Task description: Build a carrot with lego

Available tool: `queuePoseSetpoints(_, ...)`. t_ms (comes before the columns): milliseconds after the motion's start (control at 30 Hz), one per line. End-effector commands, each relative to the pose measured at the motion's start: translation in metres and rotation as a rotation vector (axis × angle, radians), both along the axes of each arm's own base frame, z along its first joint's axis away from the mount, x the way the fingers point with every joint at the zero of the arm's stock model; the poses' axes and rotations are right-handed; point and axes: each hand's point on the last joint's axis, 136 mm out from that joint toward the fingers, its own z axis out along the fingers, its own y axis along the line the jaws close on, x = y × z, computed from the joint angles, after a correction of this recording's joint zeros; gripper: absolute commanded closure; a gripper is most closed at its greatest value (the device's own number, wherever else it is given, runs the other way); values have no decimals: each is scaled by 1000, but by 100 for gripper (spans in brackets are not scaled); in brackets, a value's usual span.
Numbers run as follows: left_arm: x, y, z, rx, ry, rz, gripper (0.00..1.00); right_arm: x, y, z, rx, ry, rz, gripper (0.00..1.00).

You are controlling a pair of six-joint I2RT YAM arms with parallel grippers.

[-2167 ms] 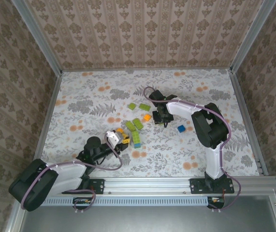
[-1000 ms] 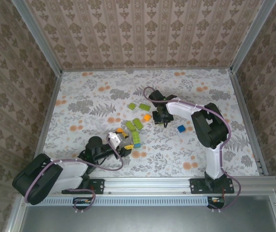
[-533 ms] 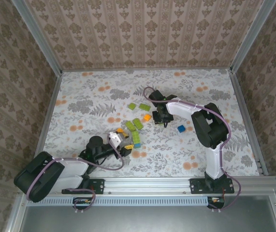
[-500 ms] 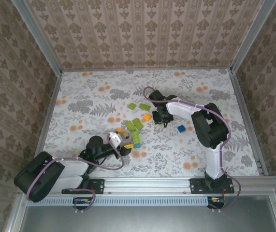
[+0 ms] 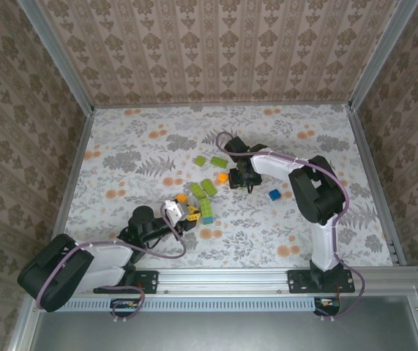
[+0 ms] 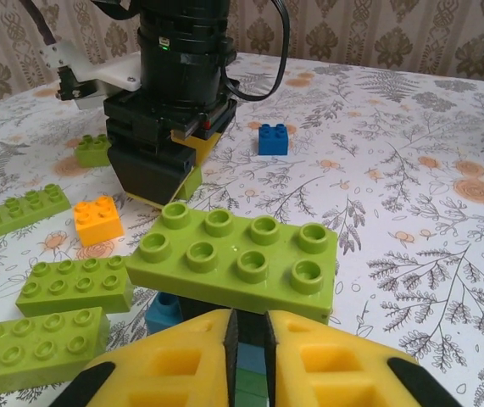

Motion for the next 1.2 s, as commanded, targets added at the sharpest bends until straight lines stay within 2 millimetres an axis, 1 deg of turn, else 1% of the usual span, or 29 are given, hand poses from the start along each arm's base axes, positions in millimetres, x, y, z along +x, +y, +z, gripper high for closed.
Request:
queuePoseSetpoints(0, 0, 5, -3, 8, -17, 25, 84, -6, -1, 9, -4, -4, 7, 36)
queuePoseSetpoints(100, 4, 7, -5, 16, -16, 48, 89, -10, 4, 33, 9, -43, 20, 32)
queuePoseSetpoints(267, 12, 12, -7, 27, -15, 105, 93, -30, 13, 74, -4, -124, 62, 29)
queuePoseSetpoints(333, 16, 15, -8, 31, -13, 135, 98, -43, 17, 89, 0, -147, 80, 29)
queuePoseSetpoints(400, 21, 19, -8, 33, -11, 175, 99, -57, 23, 104, 10, -168, 103, 29)
queuePoseSetpoints(533, 32, 29, -3, 24, -11, 262, 100, -92, 45, 133, 67, -188, 178, 28)
queuePoseSetpoints(600, 36, 34, -1, 17, -5, 300, 100, -109, 58, 140, 122, -176, 205, 26)
queuePoseSetpoints(667, 39, 37, 1, 7, 2, 328, 100, -122, 68, 143, 165, -172, 226, 24)
queuePoseSetpoints(733, 44, 44, 5, -15, 16, 375, 98, -132, 76, 142, 183, -164, 243, 23)
queuePoseSetpoints(800, 53, 56, 11, -50, 37, 443, 98, -136, 81, 138, 175, -162, 255, 22)
queuePoseSetpoints(1000, 75, 108, 24, -202, 167, 661, 93, -139, 110, 123, 159, -190, 313, 21)
queuePoseSetpoints(1067, 77, 115, 25, -225, 184, 684, 92, -137, 114, 120, 135, -204, 319, 21)
queuePoseSetpoints(1167, 80, 117, 24, -225, 200, 698, 92, -137, 121, 116, 132, -210, 332, 21)
